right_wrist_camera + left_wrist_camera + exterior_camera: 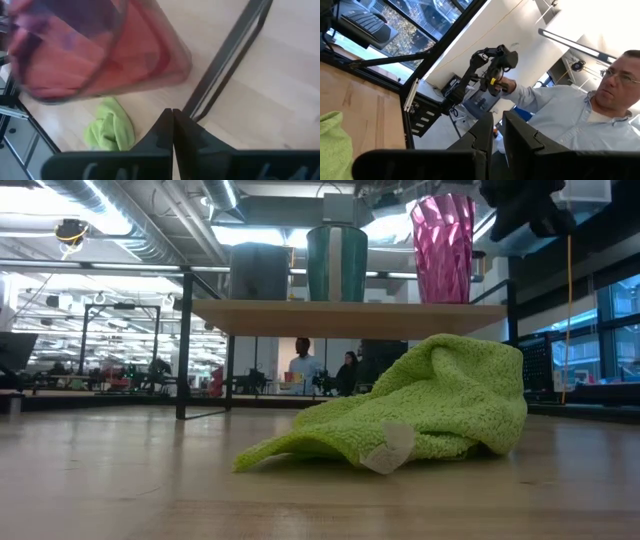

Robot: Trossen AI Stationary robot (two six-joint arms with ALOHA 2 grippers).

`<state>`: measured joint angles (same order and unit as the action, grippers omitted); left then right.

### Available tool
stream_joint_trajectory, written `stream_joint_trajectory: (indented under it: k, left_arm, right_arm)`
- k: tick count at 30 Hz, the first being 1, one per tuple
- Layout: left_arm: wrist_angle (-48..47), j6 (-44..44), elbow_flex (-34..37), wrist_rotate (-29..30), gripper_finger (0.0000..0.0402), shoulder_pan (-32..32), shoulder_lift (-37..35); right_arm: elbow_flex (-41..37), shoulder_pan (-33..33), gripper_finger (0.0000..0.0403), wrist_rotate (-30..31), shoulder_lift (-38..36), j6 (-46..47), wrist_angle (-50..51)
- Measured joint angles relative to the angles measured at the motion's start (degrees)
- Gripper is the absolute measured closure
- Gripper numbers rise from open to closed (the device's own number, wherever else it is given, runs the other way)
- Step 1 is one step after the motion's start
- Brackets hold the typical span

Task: Stack small to large cups/mugs on shelf
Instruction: Put the red glass on the shelf

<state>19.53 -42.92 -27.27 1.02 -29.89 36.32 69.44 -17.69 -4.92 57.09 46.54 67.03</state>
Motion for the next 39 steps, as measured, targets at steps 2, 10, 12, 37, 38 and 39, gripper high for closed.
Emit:
stream_joint_trajectory:
  k: [2,10,12,37,38,39]
  left_arm:
    - [0.00,0.00,0.00,0.21,0.0367,0.00,0.00]
    - [0.04,-0.02,0.00,0.28,0.0367,0.00,0.00]
    - [0.02,-0.04,0.00,0.28,0.0367,-0.01,0.00]
    - [-0.27,-0.01,0.00,0.30,0.0367,-0.01,0.00]
    - [-0.50,-0.01,0.00,0.44,0.0367,-0.01,0.00]
    - [-0.70,0.00,0.00,0.68,0.0367,-0.02,0.00]
  right_arm:
    - [-1.39,0.00,0.0399,-0.39,0.07,1.11,-0.34]
    - [-6.14,0.00,0.0399,-2.79,-0.06,2.56,-9.93]
    - [-6.50,0.00,0.0399,-2.63,-0.08,2.52,-10.00]
    - [-7.20,0.40,0.0399,-1.07,-0.16,0.92,-15.51]
    - [-7.20,0.63,0.0399,-0.87,-0.16,0.92,-16.18]
    - [-7.20,0.80,0.0399,-0.80,-0.16,0.94,-17.14]
